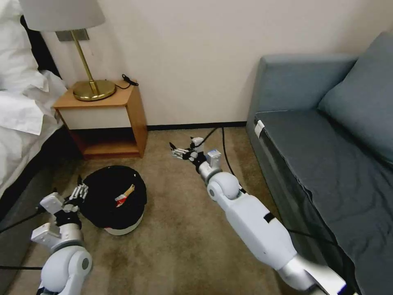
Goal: Pick up the trash bin, then pick up the garbage on the floor and place it into the trash bin.
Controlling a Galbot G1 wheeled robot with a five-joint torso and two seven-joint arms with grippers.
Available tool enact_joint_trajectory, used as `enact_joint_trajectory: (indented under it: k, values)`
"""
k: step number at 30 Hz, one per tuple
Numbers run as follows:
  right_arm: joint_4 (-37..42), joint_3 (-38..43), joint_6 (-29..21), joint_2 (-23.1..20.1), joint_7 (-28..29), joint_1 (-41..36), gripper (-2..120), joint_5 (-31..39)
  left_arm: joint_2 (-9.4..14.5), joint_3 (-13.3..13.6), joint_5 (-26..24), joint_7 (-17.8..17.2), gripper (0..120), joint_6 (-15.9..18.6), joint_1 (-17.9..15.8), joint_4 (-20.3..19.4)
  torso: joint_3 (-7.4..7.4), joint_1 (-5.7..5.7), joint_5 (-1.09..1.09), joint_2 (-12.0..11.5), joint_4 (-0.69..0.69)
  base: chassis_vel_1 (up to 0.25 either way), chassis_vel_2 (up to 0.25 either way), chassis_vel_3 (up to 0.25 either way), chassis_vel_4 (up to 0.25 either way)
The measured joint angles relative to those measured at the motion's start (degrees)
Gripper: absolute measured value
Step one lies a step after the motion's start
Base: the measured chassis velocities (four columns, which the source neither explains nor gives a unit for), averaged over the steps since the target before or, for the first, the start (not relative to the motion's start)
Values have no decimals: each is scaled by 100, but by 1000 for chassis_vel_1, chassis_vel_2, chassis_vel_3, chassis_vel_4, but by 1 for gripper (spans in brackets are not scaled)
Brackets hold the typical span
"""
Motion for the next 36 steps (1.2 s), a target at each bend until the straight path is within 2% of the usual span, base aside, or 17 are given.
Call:
enact_joint_trajectory:
  k: [2, 4, 13, 36]
  values:
    - [218, 109, 26, -96, 112, -432, 100, -109, 55, 88, 328, 133, 100, -189, 81, -83, 0, 0, 0, 0, -3, 0, 0, 0, 0]
    - [334, 182, 97, -161, 166, -701, 100, -200, 75, 128, 421, 192, 100, -250, 165, -147, 0, 0, 0, 0, -2, 0, 0, 0, 0]
    - [872, 451, 213, -236, 323, -1447, 100, -341, 52, 162, 551, 253, 100, -404, 523, -350, 0, 0, 0, 0, -1, 0, 0, 0, 0]
    - [1041, 538, 188, -215, 333, -1585, 100, -347, 41, 153, 518, 261, 100, -410, 544, -357, 1, 0, -1, 0, 0, 0, 0, 0, 0]
